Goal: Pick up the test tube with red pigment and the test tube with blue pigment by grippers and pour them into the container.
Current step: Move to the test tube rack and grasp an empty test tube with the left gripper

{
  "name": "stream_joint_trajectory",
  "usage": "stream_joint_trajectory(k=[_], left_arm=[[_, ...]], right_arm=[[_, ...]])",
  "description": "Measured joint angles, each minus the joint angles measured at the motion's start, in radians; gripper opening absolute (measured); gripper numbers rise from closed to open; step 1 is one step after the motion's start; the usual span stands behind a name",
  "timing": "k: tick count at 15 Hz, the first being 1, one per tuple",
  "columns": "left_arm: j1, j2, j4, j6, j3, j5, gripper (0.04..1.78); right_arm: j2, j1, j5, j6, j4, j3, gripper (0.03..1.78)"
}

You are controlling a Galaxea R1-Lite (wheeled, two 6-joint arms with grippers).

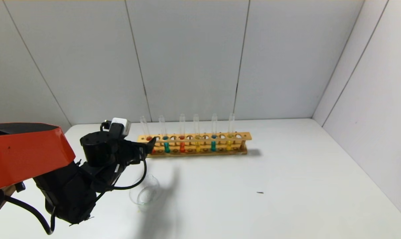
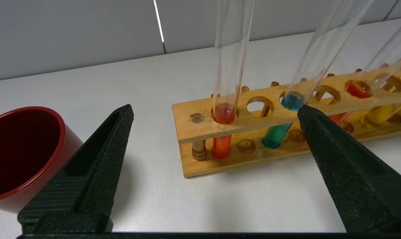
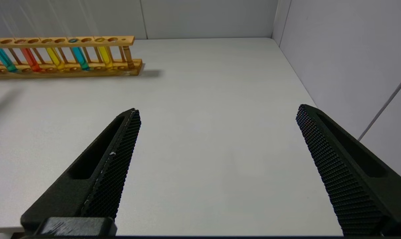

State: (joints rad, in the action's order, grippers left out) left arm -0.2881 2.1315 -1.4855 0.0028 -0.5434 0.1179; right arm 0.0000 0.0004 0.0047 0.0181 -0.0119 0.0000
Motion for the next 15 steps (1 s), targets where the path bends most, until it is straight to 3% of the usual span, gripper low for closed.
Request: stream_joint_trajectory(k=[15], left_arm=[[0.001,0.023,0.038,0.020,-0.130,0.011,1.74]], right_arm=[[0.000,0.000,0.000,0.000,0.000,0.000,1.71]])
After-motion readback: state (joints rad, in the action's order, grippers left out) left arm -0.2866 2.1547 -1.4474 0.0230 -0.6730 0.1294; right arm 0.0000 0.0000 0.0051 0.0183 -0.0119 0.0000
